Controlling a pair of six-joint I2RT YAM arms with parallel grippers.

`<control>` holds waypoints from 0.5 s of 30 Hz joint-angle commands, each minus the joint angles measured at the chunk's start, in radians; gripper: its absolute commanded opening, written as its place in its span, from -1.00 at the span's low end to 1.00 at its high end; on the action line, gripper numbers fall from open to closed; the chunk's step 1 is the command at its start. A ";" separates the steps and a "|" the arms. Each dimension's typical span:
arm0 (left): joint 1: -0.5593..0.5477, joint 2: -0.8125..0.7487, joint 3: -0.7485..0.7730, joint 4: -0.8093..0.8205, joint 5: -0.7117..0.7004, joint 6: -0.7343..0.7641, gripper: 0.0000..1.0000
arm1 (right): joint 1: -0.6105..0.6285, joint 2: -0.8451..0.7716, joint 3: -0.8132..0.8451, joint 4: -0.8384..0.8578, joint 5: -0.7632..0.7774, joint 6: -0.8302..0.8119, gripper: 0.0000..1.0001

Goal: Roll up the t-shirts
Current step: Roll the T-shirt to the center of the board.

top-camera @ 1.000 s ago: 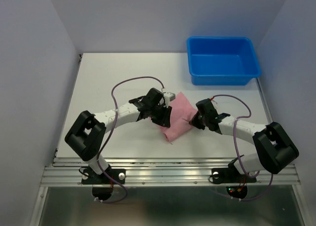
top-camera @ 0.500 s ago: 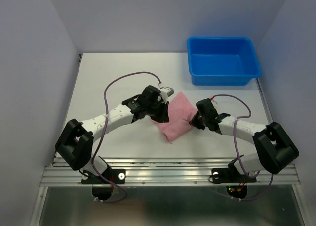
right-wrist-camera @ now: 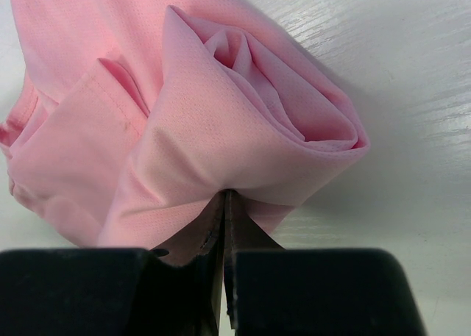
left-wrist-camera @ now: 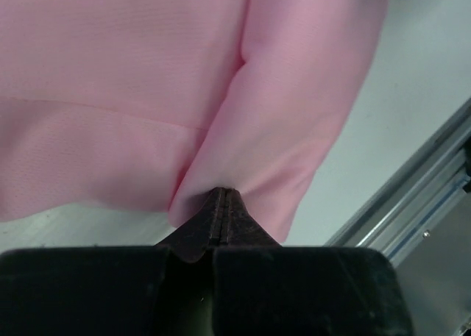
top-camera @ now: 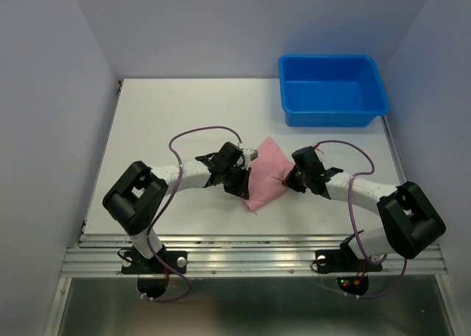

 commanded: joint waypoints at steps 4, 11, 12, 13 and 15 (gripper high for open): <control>0.007 0.073 0.016 0.038 -0.077 -0.012 -1.00 | 0.003 -0.006 0.007 -0.073 0.045 -0.021 -0.90; -0.038 -0.065 0.065 -0.121 -0.293 0.076 -1.00 | 0.003 -0.006 0.027 -0.082 0.040 -0.034 -0.90; -0.062 -0.078 0.080 -0.152 -0.369 0.082 -1.00 | 0.003 -0.006 0.028 -0.080 0.039 -0.034 -0.90; -0.107 -0.082 0.117 -0.200 -0.465 0.085 -1.00 | 0.003 -0.005 0.031 -0.080 0.037 -0.036 -0.90; -0.145 -0.078 0.152 -0.214 -0.491 0.140 -1.00 | 0.003 -0.003 0.036 -0.082 0.037 -0.037 -0.90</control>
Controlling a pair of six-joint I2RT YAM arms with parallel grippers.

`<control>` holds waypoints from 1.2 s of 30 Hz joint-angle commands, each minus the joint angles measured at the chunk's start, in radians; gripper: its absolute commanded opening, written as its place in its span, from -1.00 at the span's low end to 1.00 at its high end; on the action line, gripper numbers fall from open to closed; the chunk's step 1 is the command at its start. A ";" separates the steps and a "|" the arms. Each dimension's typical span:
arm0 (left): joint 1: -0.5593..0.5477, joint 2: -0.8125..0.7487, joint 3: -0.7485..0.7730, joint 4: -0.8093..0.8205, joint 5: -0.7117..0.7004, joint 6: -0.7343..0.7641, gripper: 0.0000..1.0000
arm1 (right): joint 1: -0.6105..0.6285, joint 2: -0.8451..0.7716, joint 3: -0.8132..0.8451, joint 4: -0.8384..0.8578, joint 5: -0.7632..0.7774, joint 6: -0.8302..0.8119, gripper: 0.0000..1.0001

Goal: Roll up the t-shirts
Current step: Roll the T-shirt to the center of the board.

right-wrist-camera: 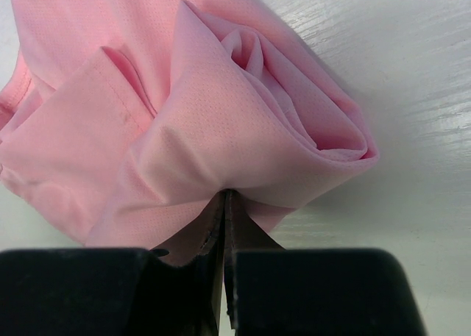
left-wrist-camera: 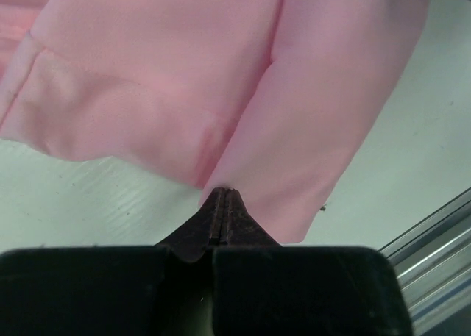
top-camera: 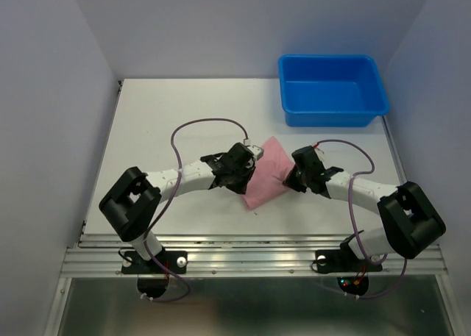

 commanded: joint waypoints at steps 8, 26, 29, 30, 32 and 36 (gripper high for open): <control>-0.214 -0.007 0.101 -0.038 -0.231 0.150 -0.49 | 0.003 -0.015 0.032 -0.073 0.037 -0.021 -0.89; -0.364 -0.069 -0.002 0.135 -0.484 0.090 0.38 | 0.003 -0.064 0.030 -0.079 0.014 -0.014 -0.86; -0.366 -0.073 -0.022 0.169 -0.493 0.090 0.39 | 0.003 -0.074 0.030 -0.079 0.015 -0.015 -0.85; -0.364 -0.072 -0.028 0.175 -0.492 0.090 0.40 | 0.003 -0.078 0.030 -0.079 0.014 -0.014 -0.85; -0.366 -0.064 -0.035 0.190 -0.479 0.092 0.43 | 0.003 -0.079 0.030 -0.079 0.015 -0.014 -0.85; -0.366 -0.069 -0.061 0.239 -0.470 0.107 0.46 | 0.003 -0.081 0.029 -0.077 0.017 -0.012 -0.85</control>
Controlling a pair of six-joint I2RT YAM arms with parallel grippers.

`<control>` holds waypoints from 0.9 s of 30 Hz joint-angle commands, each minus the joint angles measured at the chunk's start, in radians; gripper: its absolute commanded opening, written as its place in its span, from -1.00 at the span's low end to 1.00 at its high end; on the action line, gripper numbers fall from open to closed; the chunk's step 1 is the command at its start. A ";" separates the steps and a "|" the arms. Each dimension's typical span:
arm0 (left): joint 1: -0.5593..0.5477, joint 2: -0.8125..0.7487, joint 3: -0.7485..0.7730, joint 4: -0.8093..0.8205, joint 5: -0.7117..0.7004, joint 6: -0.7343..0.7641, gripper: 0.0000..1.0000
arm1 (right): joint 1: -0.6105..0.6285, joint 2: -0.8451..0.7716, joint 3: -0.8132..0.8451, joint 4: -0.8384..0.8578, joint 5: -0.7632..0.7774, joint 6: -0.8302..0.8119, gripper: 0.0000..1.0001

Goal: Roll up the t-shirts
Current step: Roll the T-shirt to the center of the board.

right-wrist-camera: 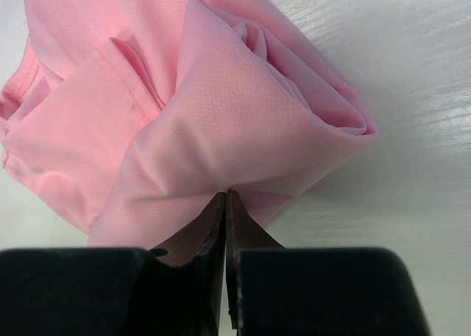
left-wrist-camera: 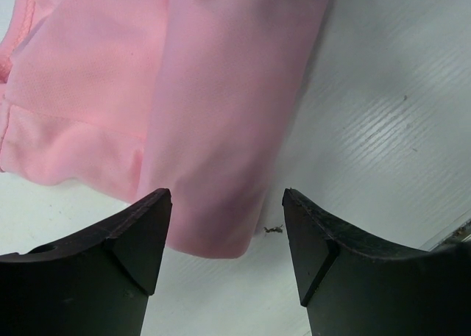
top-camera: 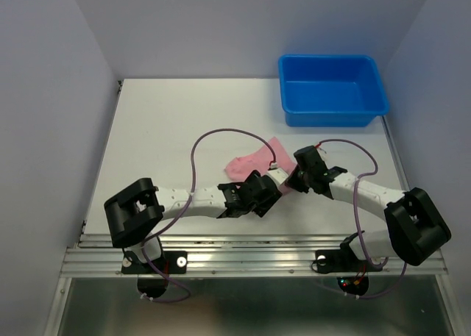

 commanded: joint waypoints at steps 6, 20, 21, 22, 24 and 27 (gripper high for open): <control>-0.004 0.005 -0.003 0.064 -0.017 0.002 0.46 | 0.003 -0.022 0.013 -0.005 0.016 -0.006 -0.85; -0.010 0.165 0.089 -0.002 -0.128 -0.008 0.29 | 0.003 -0.026 0.012 -0.003 0.005 -0.006 -0.85; -0.010 0.171 0.094 -0.004 -0.123 -0.006 0.26 | 0.003 -0.029 0.012 -0.005 0.007 -0.006 -0.85; -0.008 0.182 0.100 -0.007 -0.108 -0.006 0.21 | 0.003 -0.033 0.012 -0.006 0.005 -0.010 -0.84; -0.007 0.185 0.104 -0.011 -0.091 -0.008 -0.03 | 0.003 -0.046 0.009 -0.011 0.005 -0.012 -0.83; 0.010 0.179 0.107 -0.017 -0.021 -0.008 -0.70 | 0.003 -0.069 0.009 -0.025 0.007 -0.012 -0.78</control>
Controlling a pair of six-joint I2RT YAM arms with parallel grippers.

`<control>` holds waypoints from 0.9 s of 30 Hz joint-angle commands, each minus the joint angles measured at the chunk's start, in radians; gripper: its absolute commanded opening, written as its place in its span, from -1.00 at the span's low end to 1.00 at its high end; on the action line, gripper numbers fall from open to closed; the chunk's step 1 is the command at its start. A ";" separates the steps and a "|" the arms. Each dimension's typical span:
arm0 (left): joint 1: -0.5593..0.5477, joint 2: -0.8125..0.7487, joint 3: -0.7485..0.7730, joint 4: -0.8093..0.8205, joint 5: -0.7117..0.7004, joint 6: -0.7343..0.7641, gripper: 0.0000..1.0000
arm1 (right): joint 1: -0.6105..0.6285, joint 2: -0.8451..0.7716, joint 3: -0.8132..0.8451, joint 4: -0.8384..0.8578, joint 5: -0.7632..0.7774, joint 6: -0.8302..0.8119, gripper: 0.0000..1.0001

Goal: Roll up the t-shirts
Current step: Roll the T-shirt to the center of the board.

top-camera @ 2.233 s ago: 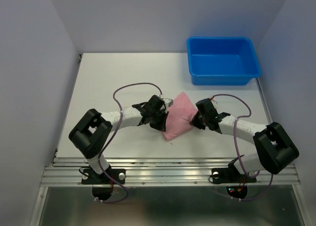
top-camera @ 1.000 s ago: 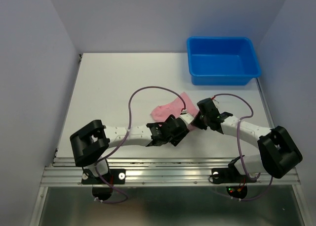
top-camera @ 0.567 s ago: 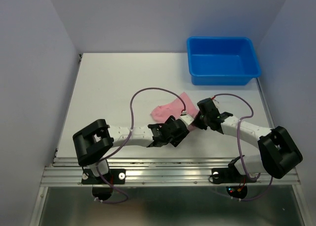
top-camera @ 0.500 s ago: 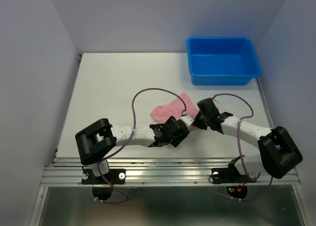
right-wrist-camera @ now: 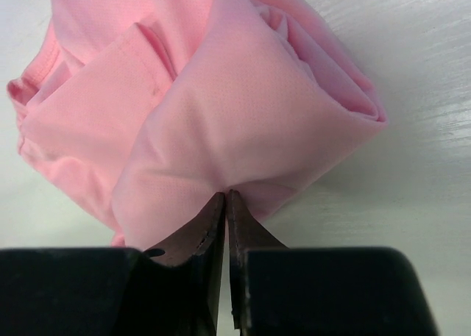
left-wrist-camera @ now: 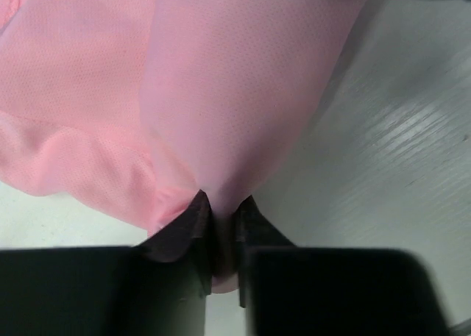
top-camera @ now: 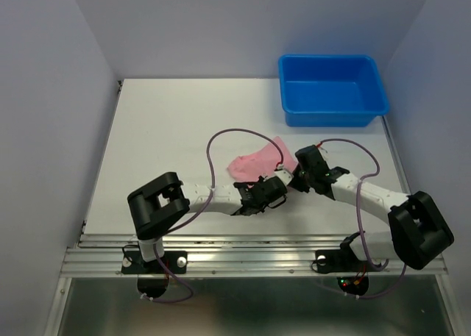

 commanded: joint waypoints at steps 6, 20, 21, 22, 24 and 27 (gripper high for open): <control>0.073 -0.042 0.038 -0.049 0.286 0.004 -1.00 | 0.003 -0.138 0.042 -0.121 0.049 -0.022 -0.48; 0.237 -0.070 0.019 -0.037 0.927 -0.039 -1.00 | 0.003 -0.393 0.307 -0.470 0.327 -0.094 0.24; 0.246 -0.067 0.017 -0.029 0.953 -0.047 -1.00 | 0.003 -0.397 0.315 -0.479 0.324 -0.094 0.24; 0.254 -0.064 0.016 -0.023 0.977 -0.055 -1.00 | 0.003 -0.400 0.321 -0.491 0.322 -0.094 0.23; 0.280 -0.051 0.011 -0.005 1.045 -0.078 -1.00 | 0.003 -0.404 0.325 -0.500 0.315 -0.092 0.22; 0.312 -0.027 0.009 0.018 1.138 -0.110 -1.00 | 0.003 -0.411 0.305 -0.500 0.290 -0.086 0.21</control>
